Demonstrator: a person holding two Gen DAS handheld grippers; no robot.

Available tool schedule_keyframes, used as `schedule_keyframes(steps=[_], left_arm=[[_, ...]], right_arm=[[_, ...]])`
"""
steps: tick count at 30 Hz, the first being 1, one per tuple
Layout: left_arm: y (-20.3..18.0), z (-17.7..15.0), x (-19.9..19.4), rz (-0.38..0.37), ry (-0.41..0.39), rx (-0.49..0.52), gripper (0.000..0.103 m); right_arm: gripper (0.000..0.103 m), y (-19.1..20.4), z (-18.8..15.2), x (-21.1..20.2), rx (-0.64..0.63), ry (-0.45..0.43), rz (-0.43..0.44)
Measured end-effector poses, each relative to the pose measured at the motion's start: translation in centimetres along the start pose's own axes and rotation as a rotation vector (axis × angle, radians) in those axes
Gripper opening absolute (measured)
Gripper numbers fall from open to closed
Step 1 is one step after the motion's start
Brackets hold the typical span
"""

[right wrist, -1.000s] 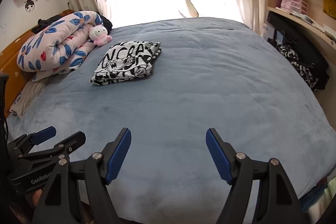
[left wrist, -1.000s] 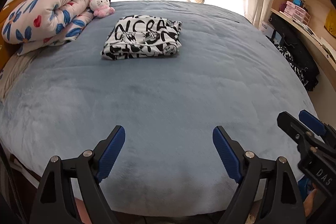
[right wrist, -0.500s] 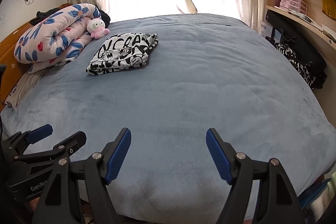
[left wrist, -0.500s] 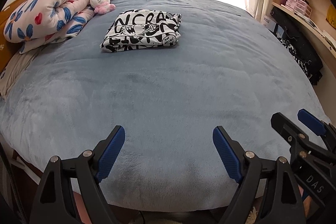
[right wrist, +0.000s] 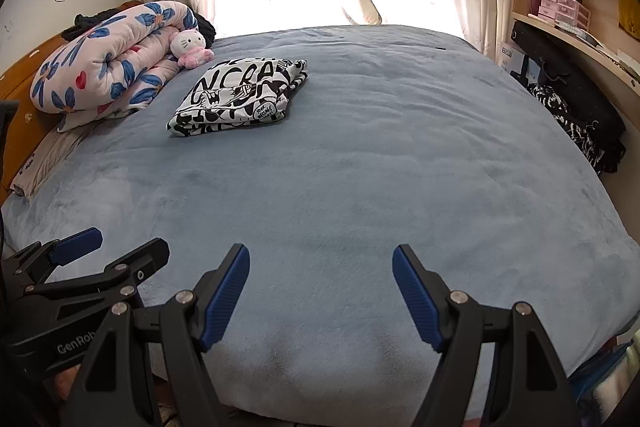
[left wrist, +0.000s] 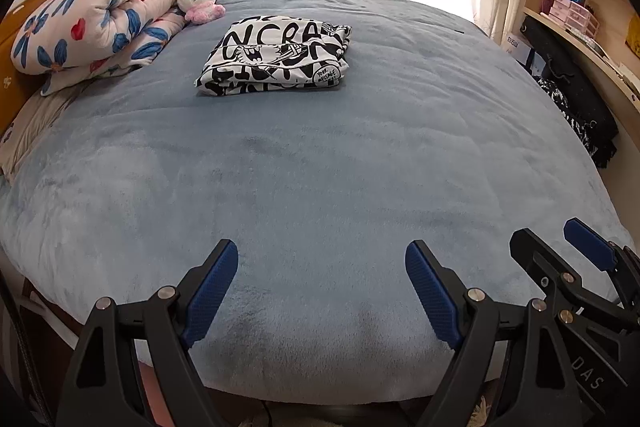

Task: Fold large clothes

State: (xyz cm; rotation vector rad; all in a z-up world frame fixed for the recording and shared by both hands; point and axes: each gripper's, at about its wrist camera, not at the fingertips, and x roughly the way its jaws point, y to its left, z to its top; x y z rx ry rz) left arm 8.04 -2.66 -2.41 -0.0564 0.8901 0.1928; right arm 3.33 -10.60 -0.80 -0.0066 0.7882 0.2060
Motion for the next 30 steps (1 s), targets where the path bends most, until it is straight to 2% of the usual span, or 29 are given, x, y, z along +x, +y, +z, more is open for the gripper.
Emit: schedule_keyframes(steps=[30], left_arm=[[0.07, -0.19, 0.44, 0.005, 0.016, 0.006, 0.085]], right_arm=[[0.075, -0.53, -0.55, 0.55, 0.003, 0.01, -0.004]])
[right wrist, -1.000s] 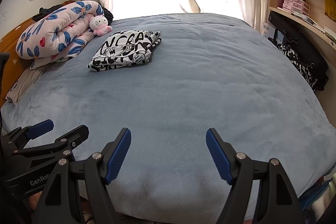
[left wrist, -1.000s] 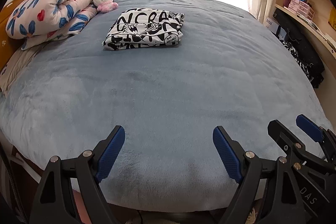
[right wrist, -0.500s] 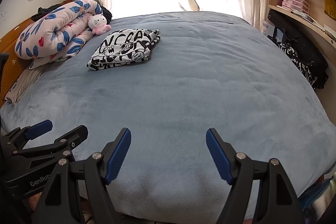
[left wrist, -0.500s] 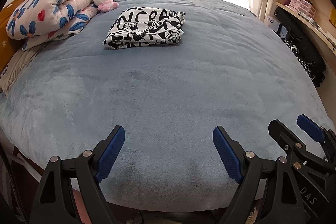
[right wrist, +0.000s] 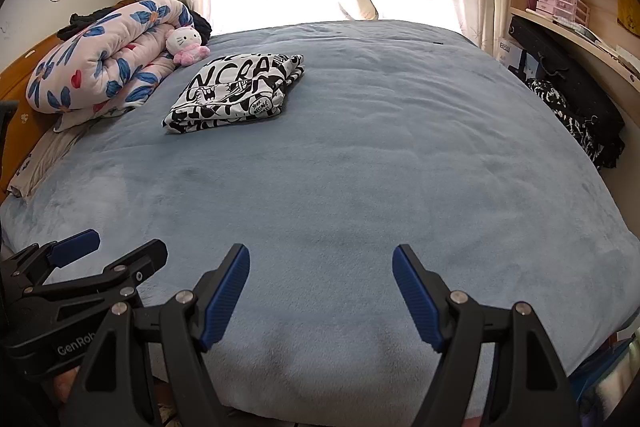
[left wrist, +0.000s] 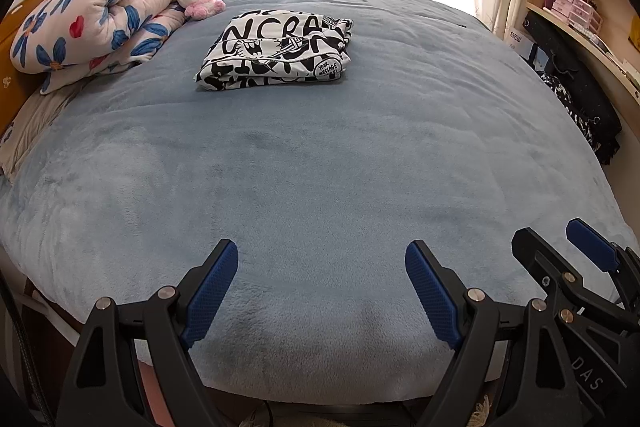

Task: Fold large clothes

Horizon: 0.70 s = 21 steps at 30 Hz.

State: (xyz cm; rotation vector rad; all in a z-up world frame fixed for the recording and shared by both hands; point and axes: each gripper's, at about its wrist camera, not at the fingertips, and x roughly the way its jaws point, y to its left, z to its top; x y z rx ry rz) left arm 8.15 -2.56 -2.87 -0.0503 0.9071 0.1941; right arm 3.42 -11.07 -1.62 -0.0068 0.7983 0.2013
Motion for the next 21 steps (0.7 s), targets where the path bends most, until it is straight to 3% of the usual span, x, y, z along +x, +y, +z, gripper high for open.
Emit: schedule_keyframes(steps=[21], left_arm=[[0.72, 0.23, 0.73, -0.007, 0.014, 0.004, 0.084]], right_arm=[[0.075, -0.29, 0.03, 0.56, 0.004, 0.013, -0.007]])
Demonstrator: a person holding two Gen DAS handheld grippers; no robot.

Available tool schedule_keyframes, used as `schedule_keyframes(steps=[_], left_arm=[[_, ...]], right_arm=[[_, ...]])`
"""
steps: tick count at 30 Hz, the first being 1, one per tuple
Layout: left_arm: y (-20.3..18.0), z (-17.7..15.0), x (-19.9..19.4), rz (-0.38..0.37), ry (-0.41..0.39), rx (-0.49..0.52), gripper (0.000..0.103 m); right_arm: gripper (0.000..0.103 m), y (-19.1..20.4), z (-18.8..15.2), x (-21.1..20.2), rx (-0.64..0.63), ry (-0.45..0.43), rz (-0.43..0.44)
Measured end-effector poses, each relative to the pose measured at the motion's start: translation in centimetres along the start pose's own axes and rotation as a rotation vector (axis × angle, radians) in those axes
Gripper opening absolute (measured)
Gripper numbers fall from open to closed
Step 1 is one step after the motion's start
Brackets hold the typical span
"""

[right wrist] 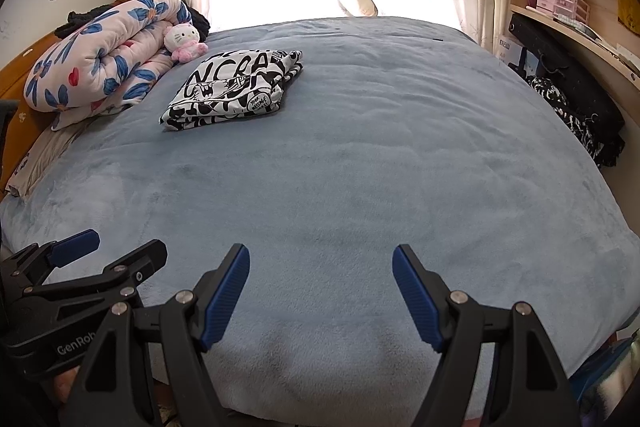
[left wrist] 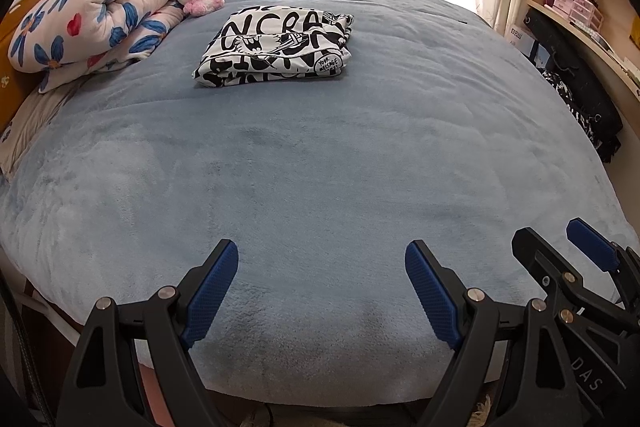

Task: Fold large clothes

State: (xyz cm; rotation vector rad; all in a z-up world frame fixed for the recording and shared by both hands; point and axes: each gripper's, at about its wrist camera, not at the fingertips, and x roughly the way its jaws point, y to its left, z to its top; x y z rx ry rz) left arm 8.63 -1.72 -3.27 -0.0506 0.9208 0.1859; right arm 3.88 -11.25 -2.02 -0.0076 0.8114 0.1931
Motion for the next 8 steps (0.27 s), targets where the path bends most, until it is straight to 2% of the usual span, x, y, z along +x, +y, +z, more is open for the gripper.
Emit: schedule_keyframes(steps=[8], left_arm=[[0.0, -0.01, 0.02, 0.001, 0.001, 0.001, 0.084]], right_arm=[[0.075, 0.2, 0.12, 0.08, -0.001, 0.003, -0.002]])
